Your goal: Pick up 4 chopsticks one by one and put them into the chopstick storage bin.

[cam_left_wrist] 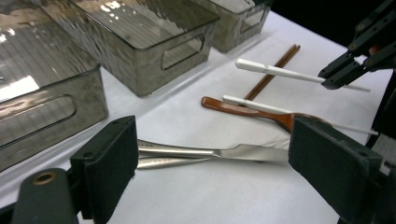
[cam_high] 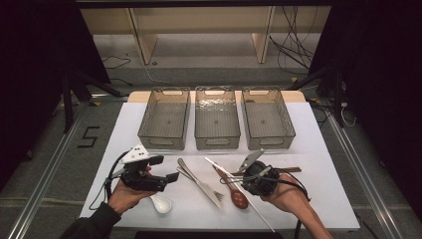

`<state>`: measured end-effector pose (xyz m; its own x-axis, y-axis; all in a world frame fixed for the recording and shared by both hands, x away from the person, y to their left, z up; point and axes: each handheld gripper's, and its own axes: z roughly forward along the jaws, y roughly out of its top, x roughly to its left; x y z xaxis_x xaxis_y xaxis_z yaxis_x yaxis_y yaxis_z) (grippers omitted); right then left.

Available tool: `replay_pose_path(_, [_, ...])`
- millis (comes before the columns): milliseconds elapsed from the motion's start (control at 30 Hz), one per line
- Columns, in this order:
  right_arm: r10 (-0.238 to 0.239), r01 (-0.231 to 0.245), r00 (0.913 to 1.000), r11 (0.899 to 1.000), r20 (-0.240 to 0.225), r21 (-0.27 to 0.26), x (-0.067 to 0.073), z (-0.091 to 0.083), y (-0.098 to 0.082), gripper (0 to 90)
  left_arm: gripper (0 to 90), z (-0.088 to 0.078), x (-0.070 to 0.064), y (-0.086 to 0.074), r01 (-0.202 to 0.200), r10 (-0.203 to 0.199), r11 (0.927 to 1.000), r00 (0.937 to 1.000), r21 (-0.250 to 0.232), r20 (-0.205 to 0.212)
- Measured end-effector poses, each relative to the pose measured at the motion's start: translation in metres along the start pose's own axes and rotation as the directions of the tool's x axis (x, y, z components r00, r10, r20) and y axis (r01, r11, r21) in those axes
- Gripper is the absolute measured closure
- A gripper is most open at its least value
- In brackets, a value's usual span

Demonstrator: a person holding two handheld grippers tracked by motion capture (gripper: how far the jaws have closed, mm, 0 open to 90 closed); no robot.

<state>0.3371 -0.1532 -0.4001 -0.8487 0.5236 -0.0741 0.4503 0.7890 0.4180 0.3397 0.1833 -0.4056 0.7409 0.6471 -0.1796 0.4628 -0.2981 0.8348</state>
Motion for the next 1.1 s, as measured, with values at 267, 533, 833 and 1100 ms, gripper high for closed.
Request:
replay_pose_path(267, [-0.111,0.111,0.9938,0.994,-0.01,0.008,0.014,0.0,0.008,85.9,16.3,0.017,-0.014,0.001,-0.129,0.127,0.9861,0.9914,0.104,0.032])
replay_pose_path(533, [-0.206,0.206,0.9785,0.978,-0.017,0.016,0.026,0.002,0.016,85.9,20.7,0.023,-0.021,0.005,-0.18,0.169,0.9744,0.9815,0.135,0.09])
replay_pose_path(833, [-0.273,0.274,0.9612,0.961,-0.039,0.023,0.039,0.007,0.022,85.9,24.9,0.03,-0.037,0.003,-0.292,0.266,0.9304,0.9537,0.222,0.141])
replay_pose_path(1100, [-0.334,0.336,0.9405,0.942,-0.061,0.024,0.05,0.01,0.026,85.9,32.9,0.037,-0.043,0.0,-0.348,0.306,0.8938,0.9342,0.283,0.183])
